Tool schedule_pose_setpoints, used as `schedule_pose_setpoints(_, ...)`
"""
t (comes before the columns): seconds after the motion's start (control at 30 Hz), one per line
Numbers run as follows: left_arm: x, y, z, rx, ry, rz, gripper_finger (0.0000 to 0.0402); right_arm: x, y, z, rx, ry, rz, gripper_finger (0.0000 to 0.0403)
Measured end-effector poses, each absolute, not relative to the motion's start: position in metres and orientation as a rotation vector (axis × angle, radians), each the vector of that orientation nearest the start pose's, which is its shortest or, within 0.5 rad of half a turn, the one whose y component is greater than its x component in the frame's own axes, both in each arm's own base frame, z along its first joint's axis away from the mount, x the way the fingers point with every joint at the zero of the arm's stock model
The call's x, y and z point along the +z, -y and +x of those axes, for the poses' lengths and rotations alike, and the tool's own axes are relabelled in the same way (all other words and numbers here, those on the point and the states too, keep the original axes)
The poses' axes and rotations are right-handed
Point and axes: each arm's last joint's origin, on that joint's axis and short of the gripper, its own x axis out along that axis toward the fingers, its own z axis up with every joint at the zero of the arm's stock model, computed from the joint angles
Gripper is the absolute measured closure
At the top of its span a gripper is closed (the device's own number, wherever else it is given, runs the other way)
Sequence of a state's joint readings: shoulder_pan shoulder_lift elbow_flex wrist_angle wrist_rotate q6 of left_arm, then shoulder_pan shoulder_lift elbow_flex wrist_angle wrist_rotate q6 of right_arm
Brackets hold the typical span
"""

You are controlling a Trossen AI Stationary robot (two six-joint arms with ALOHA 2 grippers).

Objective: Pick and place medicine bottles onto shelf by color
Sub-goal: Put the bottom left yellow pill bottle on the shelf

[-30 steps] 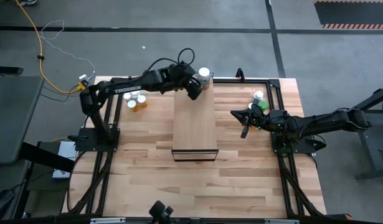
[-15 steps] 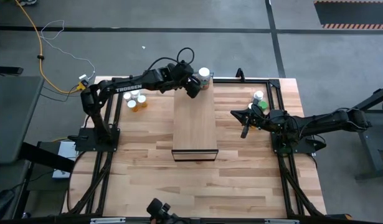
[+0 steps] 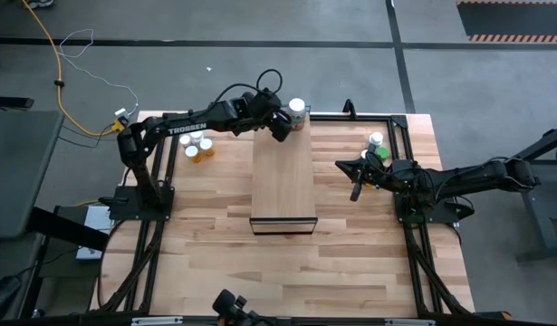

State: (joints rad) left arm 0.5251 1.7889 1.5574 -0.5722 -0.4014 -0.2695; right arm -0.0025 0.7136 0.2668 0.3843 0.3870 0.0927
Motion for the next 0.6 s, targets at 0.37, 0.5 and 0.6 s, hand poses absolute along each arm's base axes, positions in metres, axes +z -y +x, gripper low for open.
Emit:
schedule_pose_setpoints(0.37, 0.2952, -0.2074, 0.3364, 0.963, -0.710, -0.294, 0.0181, 0.2186, 0.0113, 0.1616, -0.392, -0.044, 0.079, 0.0403)
schedule_pose_setpoints(0.5, 0.2952, -0.2073, 0.3365, 0.955, -0.715, -0.288, 0.0181, 0.2185, 0.0113, 0.1616, -0.392, -0.043, 0.083, 0.0403)
schedule_pose_setpoints(0.6, 0.2952, -0.2073, 0.3365, 0.952, -0.718, -0.282, 0.0180, 0.2186, 0.0113, 0.1616, -0.392, -0.043, 0.083, 0.0403)
